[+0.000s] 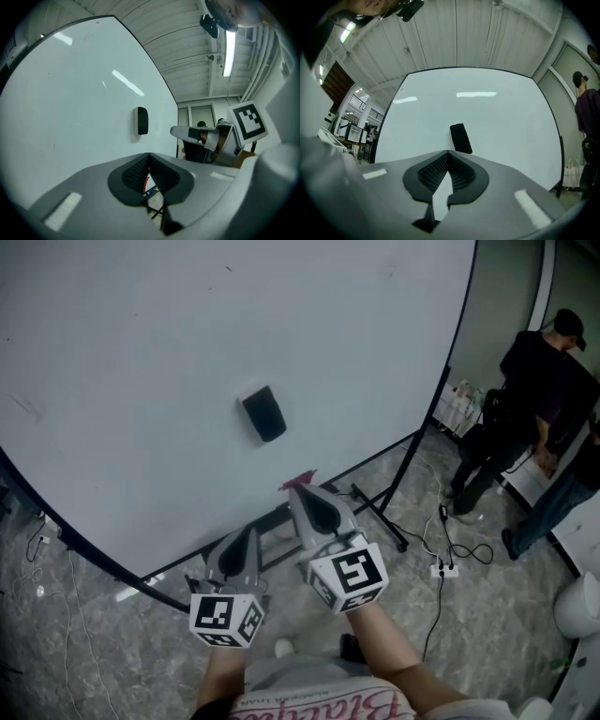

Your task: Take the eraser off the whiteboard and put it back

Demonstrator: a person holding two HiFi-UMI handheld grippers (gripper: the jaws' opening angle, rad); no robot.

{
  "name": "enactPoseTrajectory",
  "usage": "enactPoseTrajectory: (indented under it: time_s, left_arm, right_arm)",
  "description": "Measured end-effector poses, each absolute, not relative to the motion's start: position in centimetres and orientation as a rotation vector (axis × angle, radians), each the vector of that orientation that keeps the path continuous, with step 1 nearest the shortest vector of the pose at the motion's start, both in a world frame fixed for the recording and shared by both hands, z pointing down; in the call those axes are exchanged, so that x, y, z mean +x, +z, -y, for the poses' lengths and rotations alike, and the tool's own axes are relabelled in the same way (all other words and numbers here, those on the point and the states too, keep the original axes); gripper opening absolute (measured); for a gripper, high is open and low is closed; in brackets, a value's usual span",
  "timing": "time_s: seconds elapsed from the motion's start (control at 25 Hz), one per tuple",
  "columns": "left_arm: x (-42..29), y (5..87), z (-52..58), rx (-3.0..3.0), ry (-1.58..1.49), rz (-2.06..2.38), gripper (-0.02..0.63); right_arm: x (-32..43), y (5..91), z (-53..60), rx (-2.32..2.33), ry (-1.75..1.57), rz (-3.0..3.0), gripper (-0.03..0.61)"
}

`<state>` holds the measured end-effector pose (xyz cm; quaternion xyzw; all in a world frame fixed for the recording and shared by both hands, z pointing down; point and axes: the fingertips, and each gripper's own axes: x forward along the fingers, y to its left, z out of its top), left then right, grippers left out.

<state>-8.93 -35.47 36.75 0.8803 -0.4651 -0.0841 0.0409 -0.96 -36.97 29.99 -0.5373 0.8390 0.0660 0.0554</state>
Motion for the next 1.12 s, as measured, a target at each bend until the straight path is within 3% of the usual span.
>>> enactPoseTrajectory:
  time_s: [1.12]
  left_arm:
    - [-3.8,37.1,12.0,2.626,-0.228,1.596,0.0]
  right_arm:
    - [1.9,35.8,12.4,-1.533,0.066,-2.777,0.0]
